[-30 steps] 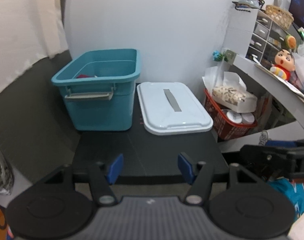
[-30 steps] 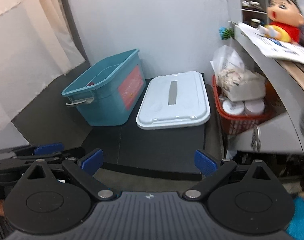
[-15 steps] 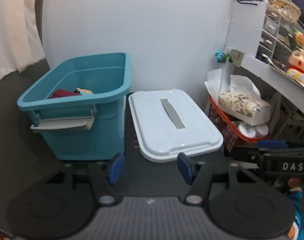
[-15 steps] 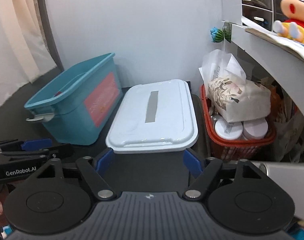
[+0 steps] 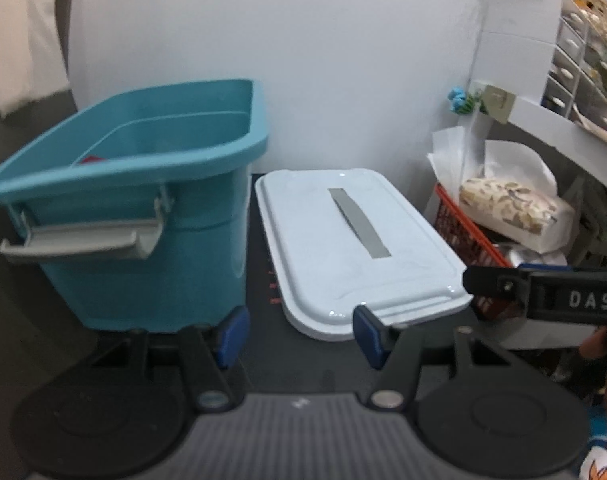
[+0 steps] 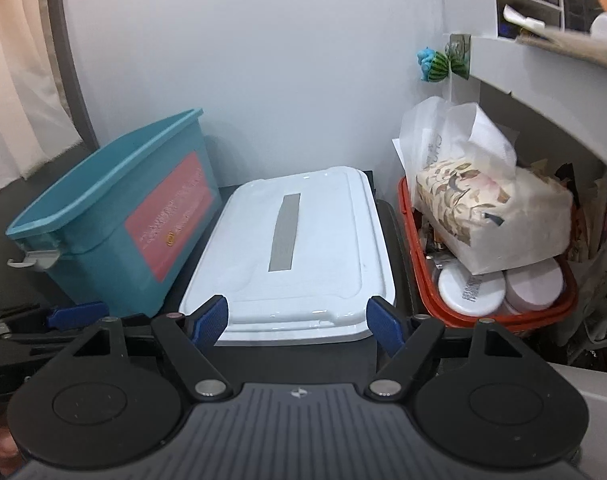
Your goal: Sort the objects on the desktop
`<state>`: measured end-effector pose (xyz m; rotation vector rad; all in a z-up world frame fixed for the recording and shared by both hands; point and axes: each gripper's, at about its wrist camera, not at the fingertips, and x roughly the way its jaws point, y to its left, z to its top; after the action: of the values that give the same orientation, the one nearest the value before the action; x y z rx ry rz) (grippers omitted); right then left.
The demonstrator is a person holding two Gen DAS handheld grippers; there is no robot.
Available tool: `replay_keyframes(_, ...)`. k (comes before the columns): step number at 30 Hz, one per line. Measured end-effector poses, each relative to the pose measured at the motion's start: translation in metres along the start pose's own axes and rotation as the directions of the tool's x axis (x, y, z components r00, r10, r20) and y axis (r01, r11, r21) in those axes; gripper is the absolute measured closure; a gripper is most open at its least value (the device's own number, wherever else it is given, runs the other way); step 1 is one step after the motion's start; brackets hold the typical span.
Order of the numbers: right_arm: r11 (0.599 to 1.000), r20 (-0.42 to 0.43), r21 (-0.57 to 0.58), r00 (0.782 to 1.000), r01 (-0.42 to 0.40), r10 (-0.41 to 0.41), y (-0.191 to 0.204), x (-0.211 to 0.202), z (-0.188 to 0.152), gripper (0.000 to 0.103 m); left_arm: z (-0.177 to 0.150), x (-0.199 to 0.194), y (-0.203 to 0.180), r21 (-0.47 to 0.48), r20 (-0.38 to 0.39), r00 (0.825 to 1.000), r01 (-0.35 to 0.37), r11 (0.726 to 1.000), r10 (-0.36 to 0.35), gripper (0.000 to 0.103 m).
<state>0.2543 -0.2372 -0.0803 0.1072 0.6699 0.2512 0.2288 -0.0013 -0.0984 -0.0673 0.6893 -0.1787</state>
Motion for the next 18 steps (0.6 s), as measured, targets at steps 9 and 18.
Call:
replay_keyframes(9,0.993,0.000,0.111,0.999,0.041,-0.041,-0.015,0.025,0.003,0.022,-0.007,0.012,0.012,-0.051,0.013,1.000,0.025,0.998,-0.024,0.043)
replay_keyframes(18,0.973,-0.068,0.220,0.996,0.068,-0.054,-0.023,0.053,0.000,0.021,-0.005,0.021,0.022,-0.070,0.020,0.999,0.034,0.997,-0.033,0.043)
